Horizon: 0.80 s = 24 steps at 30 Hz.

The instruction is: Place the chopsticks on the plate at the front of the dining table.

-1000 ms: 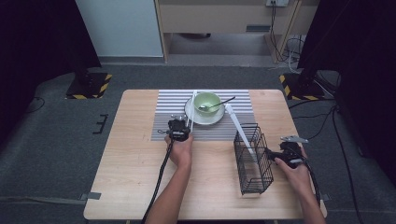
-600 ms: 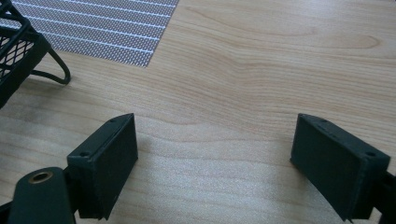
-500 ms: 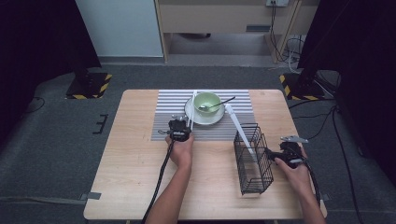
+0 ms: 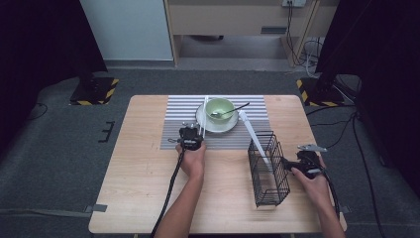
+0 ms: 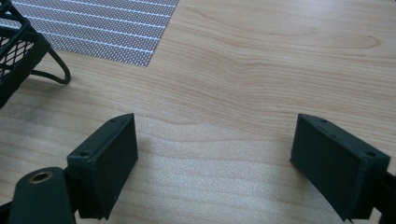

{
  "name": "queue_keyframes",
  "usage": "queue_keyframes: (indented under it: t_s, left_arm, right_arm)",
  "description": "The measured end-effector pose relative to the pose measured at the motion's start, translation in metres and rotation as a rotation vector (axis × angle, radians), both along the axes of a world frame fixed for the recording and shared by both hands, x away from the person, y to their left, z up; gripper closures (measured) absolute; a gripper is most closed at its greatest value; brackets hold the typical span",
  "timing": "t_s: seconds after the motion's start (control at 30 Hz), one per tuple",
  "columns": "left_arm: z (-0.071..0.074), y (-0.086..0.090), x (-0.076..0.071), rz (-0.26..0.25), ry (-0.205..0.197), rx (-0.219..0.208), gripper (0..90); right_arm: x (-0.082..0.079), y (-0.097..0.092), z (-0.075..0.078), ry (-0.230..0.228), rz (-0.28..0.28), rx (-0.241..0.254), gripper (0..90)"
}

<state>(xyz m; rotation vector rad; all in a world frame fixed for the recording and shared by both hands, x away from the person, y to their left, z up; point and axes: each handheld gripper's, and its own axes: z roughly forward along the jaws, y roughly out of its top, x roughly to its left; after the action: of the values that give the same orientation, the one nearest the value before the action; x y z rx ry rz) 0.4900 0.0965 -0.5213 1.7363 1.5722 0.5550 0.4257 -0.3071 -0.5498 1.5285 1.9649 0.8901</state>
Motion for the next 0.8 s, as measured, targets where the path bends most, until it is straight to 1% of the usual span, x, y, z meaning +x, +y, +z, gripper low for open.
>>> queue_keyframes:
  t_s: [0.8]
  left_arm:
    - [0.0004, -0.0018, 0.0019, -0.007, -0.005, -0.008, 82.8]
  right_arm:
    - [-0.0001, 0.0, 0.0, 0.0, 0.0, 0.001, 14.6]
